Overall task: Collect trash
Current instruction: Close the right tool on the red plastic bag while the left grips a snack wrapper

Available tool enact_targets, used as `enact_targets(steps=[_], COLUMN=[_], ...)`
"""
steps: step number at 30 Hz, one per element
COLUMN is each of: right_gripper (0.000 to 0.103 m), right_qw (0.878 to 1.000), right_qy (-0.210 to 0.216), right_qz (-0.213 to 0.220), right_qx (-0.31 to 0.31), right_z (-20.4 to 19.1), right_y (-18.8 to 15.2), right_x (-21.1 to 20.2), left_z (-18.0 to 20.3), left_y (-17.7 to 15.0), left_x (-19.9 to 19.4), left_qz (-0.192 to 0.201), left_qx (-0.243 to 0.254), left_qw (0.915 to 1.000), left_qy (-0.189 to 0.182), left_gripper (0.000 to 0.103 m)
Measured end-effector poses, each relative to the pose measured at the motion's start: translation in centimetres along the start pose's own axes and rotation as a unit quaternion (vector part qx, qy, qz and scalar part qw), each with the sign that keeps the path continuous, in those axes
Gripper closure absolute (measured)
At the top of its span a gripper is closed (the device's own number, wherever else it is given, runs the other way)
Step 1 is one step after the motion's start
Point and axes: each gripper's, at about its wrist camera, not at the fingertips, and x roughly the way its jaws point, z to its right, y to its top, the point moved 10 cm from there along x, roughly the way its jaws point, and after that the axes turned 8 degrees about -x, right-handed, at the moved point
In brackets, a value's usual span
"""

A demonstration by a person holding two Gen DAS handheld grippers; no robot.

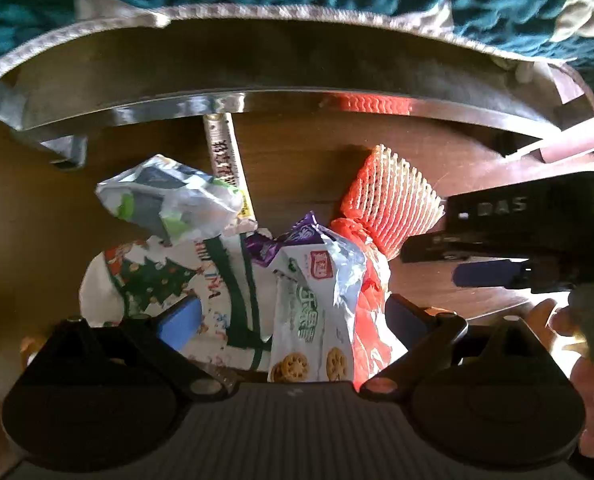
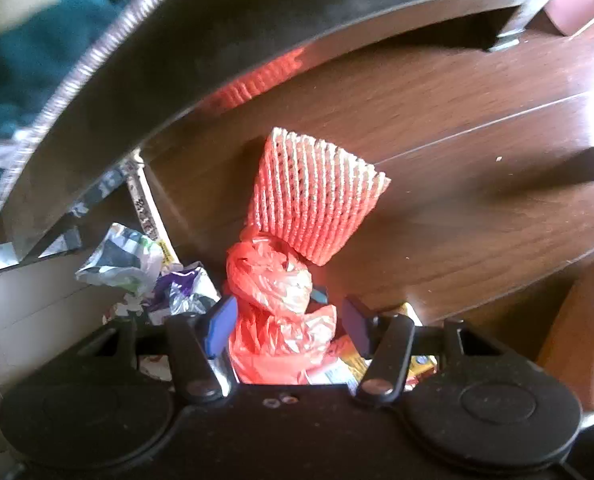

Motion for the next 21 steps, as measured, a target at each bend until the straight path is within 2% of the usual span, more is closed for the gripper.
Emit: enact_targets(steps=[4,8,10,12,17,21], right_gripper=[0.045,0.045,0.045,0.045,0.045,0.045], right_qw=[1.0,1.0,1.0,0.999,0.999,0.998], right_qy=[-0.002,0.0,0.011,0.021,0.037,0.043], right_qz=[-0.011,-0.017,-0.018,-0.019,-0.023,-0.024], right_qx=[0.0,0.01,0.02,0.022,0.026,0.026], right_z=[-0.1,0.3,0.2,-0.2,-1.2,-1.9], right_y=[0.2,0.4,0.5,0.7,0.8,0.7], right_x=[2.1,3.7,4.3,4.8,6.1,6.9], left_z=[0.1,-0.6,-0.8,-1.0,-0.8,-0.9], left_y=[0.3,0.6,0.7,0.7,0.5,0.3], left_x=[2.1,4.1,4.7,5.4,6.6,7.1], left_qz=[-0.015,-0.032,-0.037,-0.043,-0.06,-0.069], left_qx=[-0.011,-0.023,-0.03,-0.038,-0.04,-0.052], left_qw=[0.9998,0.9992,0.9989,0.9983,0.9972,0.9959], left_qy=[0.0,0.012,0.004,-0.001,-0.017,-0.026], left_gripper=[0.005,0.016,0.021,0.031,0.049,0.076])
